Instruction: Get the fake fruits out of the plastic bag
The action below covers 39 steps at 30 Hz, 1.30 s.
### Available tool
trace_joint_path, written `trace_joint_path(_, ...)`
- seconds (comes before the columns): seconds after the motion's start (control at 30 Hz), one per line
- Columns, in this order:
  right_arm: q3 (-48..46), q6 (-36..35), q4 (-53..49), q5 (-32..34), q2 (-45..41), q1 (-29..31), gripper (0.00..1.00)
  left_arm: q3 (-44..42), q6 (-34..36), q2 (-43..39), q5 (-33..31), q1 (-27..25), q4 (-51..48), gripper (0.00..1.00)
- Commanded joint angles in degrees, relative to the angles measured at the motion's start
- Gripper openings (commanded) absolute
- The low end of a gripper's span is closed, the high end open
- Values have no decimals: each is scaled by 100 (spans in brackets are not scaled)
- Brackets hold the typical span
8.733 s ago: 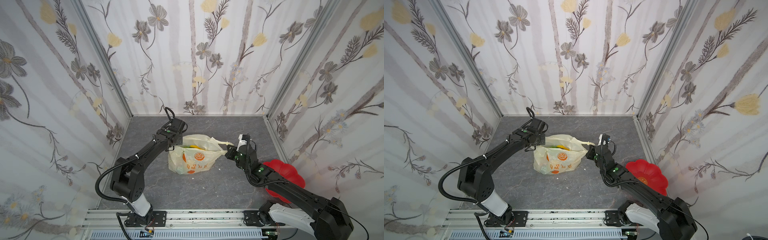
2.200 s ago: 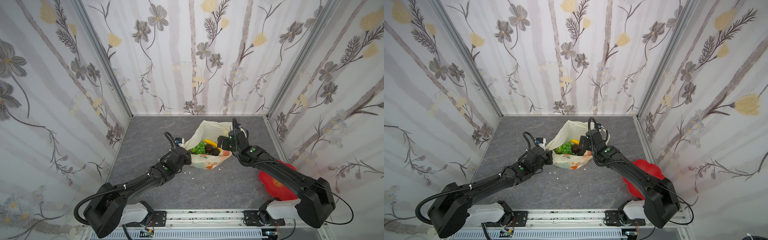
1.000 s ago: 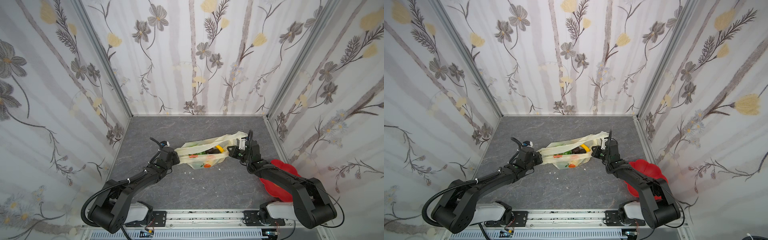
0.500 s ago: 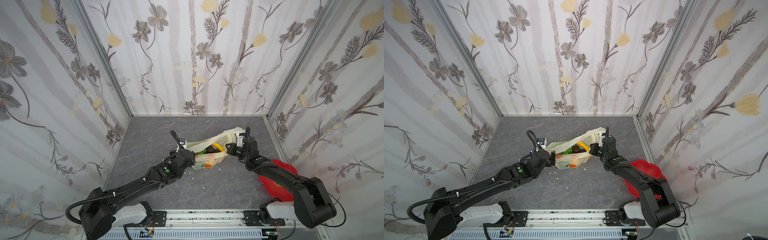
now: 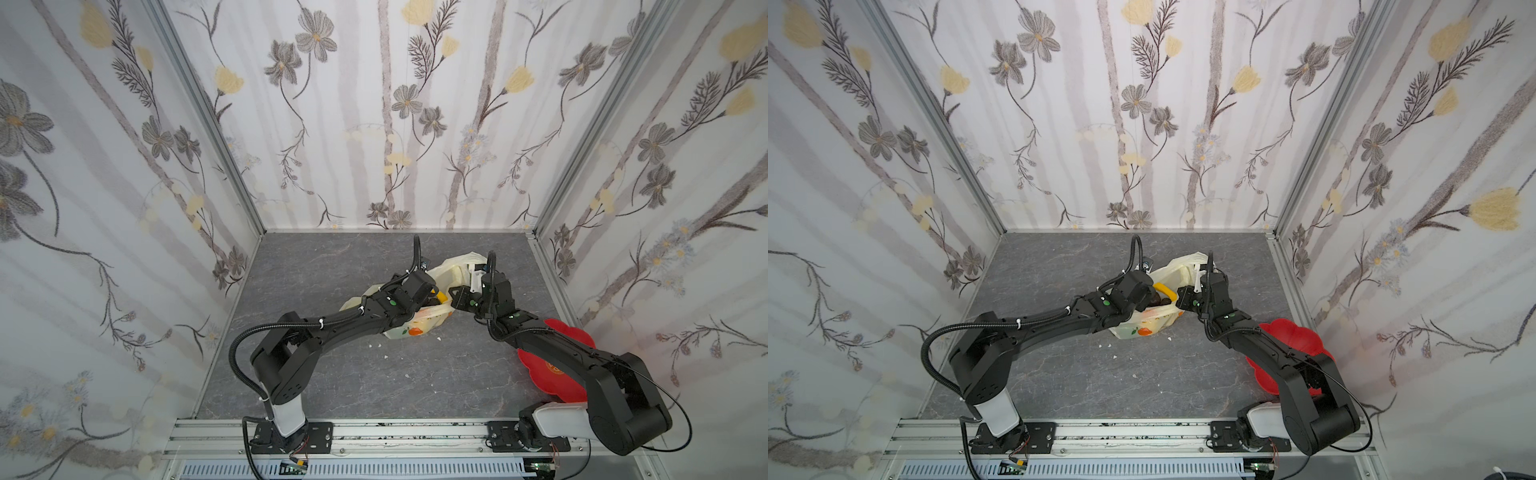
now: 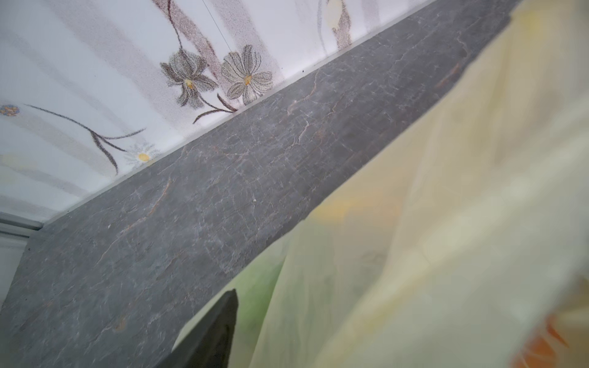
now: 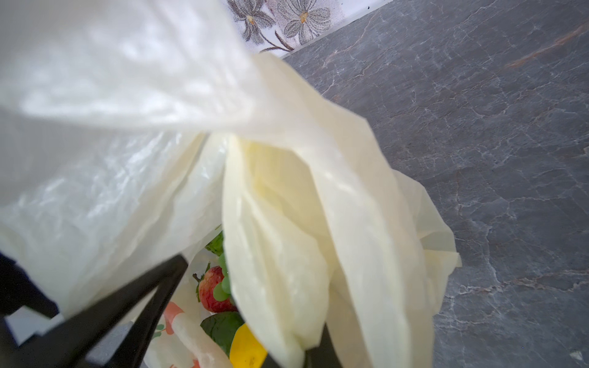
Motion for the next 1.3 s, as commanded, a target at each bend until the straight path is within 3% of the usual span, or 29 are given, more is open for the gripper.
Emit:
trace_joint_path(0.0,72,-166,-63,-43,40,46,0,657,-223,485,567,513,119,38)
trace_joint_path(0.07,92,-258,-154,-45,63,79,0,1087,-321,779,903,750,117,23)
trace_joint_path(0.17,166,-438,-355,-2,172,196,0,1635,-701,1065,1583,1016,22,15)
trace_joint_path(0.43,277,-912,-576,18,165,746,0,3109,-1352,2222,2042,1495,-1500,11)
trace_joint_path(0.7,-258,-677,254,-372,-808,450,0,2623,-1273,2286,2023,2028,-1795,11)
trace_joint_path(0.77,-361,-517,423,-495,-865,317,0,2591,-1156,2215,2026,2021,-1823,18)
trace_joint_path(0.97,-390,-352,449,-423,-750,289,0,2329,-1244,1527,2305,1939,-1833,60)
trace_joint_path(1.07,-432,-255,473,-376,-673,298,0,1952,-1438,904,1946,1737,-1831,79)
trace_joint_path(1.27,-494,-139,503,-228,-611,326,0,809,-2279,-335,937,1305,-1799,93)
